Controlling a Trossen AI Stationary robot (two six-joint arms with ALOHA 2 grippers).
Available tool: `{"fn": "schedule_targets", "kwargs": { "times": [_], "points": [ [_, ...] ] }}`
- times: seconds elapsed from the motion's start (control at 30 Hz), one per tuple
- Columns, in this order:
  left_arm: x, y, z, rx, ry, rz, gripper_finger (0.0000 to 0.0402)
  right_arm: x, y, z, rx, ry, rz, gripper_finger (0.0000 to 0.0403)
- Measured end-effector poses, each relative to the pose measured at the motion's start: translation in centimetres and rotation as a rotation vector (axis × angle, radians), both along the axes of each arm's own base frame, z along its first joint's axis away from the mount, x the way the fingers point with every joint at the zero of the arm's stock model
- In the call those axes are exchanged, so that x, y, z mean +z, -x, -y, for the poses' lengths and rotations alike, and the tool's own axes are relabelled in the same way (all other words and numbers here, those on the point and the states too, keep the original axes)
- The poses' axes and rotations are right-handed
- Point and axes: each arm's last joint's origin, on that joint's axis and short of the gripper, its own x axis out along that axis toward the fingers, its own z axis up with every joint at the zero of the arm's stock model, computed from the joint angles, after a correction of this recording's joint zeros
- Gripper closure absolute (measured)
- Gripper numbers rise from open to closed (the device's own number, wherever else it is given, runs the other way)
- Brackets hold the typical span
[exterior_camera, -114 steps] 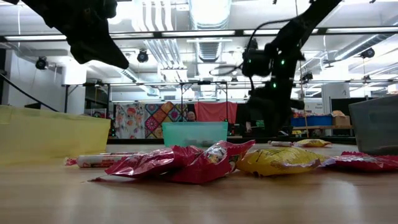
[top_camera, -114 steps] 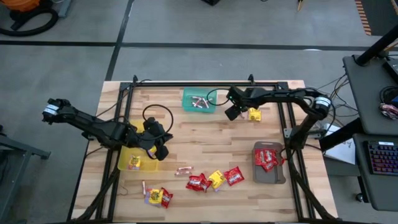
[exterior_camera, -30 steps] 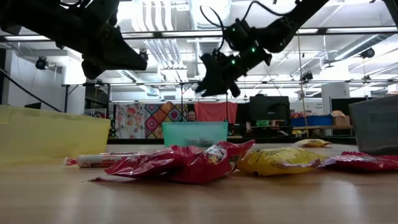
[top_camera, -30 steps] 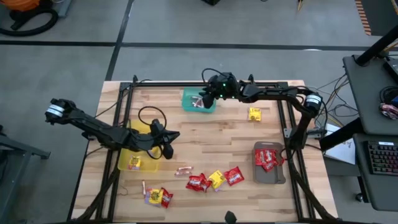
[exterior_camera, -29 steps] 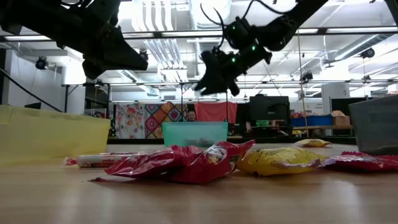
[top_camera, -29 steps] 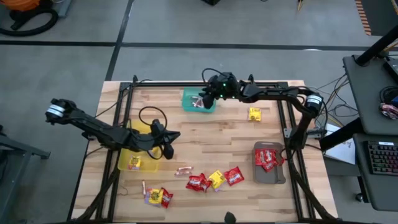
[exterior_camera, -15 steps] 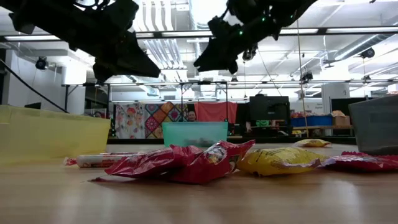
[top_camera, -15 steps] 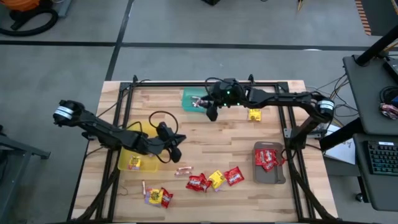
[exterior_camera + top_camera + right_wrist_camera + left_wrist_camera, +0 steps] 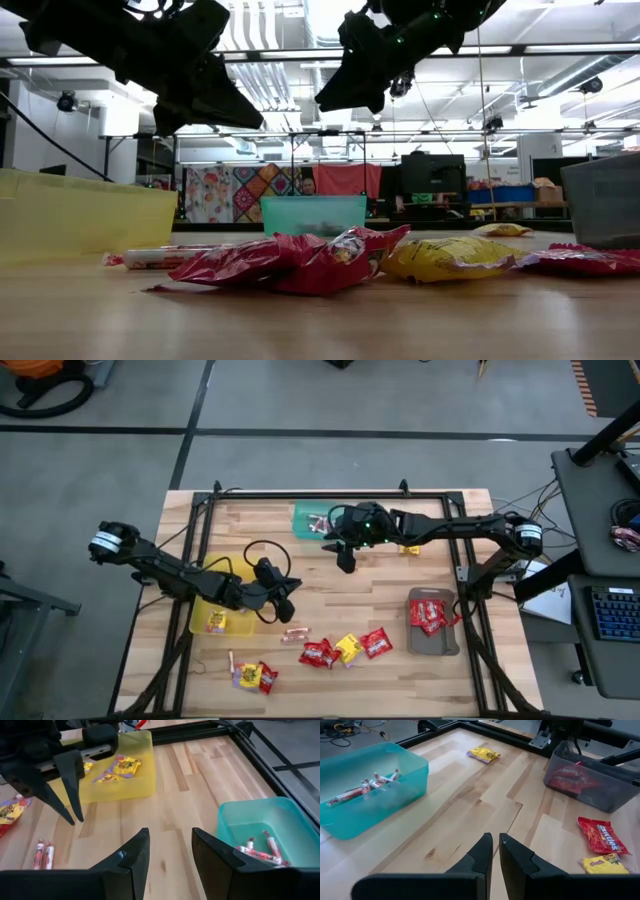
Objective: Sort candy
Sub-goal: Put the red candy into the black bin
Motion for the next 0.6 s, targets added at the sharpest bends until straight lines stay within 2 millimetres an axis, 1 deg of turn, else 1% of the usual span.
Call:
{"fn": "schedule_targets", "kwargs": {
  "times": [0.27, 0.43, 0.5, 0.6],
  "points": [
    [0.0, 0.0, 0.0, -0.002, -0.004, -0.005, 0.0384, -1.1, 1.6, -0.4, 0.000, 0.003, 0.025, 0.0274],
    [0.0, 0.0, 0.0, -0.004, -0.004, -0.008, 0.0384, -1.6, 2.3, -1.1, 0.021, 0.014, 0.024, 0.0273],
    [-0.1, 0.0, 0.1, -0.039, 0.015, -0.016, 0.0384, -1.7, 2.5, -1.6, 0.034, 0.015, 0.021, 0.0273],
    [-0.3, 0.0, 0.5, -0.165, 0.080, -0.045, 0.0384, -1.7, 2.8, -2.5, 0.063, 0.011, 0.003, 0.0275]
  ]
}}
